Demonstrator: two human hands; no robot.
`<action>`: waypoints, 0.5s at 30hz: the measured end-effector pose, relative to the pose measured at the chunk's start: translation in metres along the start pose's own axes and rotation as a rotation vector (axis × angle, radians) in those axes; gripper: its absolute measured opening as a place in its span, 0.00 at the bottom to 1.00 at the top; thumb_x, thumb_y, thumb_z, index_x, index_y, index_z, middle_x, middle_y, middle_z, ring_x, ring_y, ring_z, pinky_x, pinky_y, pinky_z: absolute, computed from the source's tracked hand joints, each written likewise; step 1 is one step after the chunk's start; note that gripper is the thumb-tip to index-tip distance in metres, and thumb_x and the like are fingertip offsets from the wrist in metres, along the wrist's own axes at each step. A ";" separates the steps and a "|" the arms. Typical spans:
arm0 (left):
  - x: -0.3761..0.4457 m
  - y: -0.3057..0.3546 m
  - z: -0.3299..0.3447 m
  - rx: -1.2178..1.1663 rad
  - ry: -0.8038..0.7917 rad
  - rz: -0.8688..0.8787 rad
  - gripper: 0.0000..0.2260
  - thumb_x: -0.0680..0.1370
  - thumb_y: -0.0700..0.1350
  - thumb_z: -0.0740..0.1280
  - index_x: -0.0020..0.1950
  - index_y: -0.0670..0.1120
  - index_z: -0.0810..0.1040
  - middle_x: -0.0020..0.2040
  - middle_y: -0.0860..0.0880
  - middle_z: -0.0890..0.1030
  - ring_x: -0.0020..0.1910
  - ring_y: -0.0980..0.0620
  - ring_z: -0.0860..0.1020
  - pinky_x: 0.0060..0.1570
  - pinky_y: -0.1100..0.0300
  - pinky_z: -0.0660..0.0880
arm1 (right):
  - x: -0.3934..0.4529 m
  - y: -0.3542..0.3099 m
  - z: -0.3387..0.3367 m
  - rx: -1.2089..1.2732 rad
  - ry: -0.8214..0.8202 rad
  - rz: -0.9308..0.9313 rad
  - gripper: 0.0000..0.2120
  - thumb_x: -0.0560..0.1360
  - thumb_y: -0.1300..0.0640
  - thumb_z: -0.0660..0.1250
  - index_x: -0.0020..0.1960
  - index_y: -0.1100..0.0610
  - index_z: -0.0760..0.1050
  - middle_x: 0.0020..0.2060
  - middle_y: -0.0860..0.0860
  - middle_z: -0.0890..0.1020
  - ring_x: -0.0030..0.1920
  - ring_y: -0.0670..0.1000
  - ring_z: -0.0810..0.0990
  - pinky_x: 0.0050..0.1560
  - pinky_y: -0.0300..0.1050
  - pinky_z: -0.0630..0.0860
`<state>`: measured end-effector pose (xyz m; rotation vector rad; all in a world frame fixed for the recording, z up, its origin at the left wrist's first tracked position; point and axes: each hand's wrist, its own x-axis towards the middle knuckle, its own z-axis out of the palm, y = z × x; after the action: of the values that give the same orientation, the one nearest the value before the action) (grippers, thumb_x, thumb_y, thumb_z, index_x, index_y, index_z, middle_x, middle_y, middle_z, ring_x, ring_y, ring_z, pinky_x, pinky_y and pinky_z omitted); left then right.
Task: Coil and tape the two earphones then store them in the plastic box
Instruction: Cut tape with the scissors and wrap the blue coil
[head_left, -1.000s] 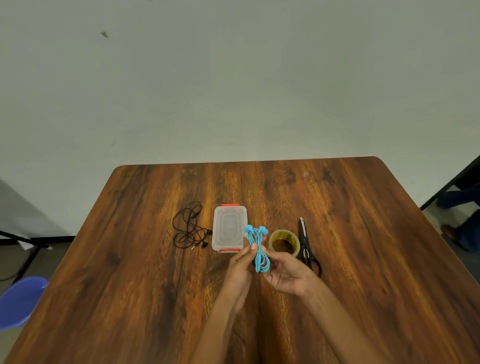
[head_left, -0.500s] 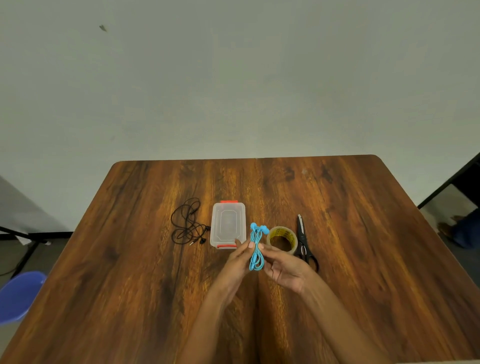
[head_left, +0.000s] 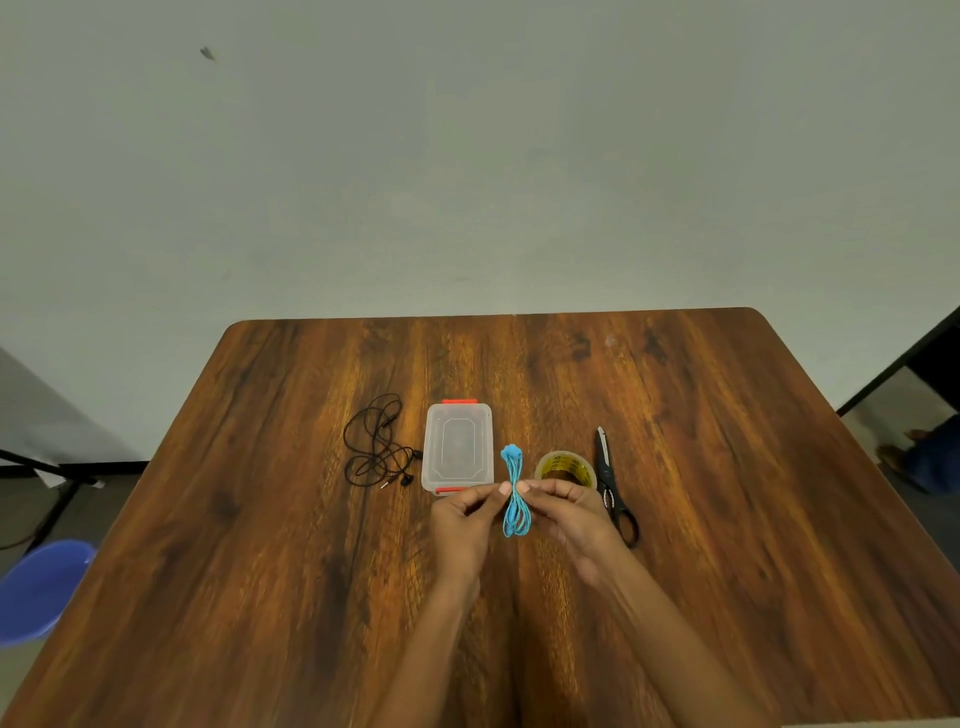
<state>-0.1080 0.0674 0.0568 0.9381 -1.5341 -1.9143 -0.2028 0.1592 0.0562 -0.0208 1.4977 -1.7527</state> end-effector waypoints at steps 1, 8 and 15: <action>0.000 -0.001 0.000 0.007 -0.014 -0.001 0.04 0.73 0.38 0.71 0.44 0.46 0.85 0.40 0.50 0.86 0.42 0.54 0.84 0.40 0.66 0.79 | 0.000 0.000 0.000 -0.035 0.027 -0.031 0.09 0.70 0.64 0.73 0.50 0.66 0.81 0.47 0.60 0.85 0.49 0.55 0.84 0.47 0.43 0.81; -0.002 -0.003 -0.002 -0.043 -0.037 -0.062 0.06 0.70 0.40 0.74 0.45 0.46 0.85 0.43 0.50 0.86 0.45 0.53 0.84 0.40 0.66 0.79 | 0.000 0.000 0.000 -0.183 0.058 -0.151 0.07 0.68 0.63 0.75 0.45 0.63 0.83 0.40 0.55 0.86 0.42 0.50 0.86 0.37 0.37 0.79; 0.001 -0.003 -0.005 -0.045 0.008 -0.099 0.06 0.71 0.36 0.73 0.47 0.42 0.84 0.41 0.50 0.86 0.42 0.55 0.84 0.36 0.68 0.78 | 0.003 0.003 -0.002 -0.255 0.021 -0.125 0.05 0.72 0.62 0.71 0.48 0.62 0.82 0.41 0.56 0.86 0.41 0.49 0.84 0.40 0.38 0.80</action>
<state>-0.1048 0.0648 0.0528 1.0183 -1.4581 -2.0023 -0.2043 0.1587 0.0516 -0.2315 1.7594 -1.6508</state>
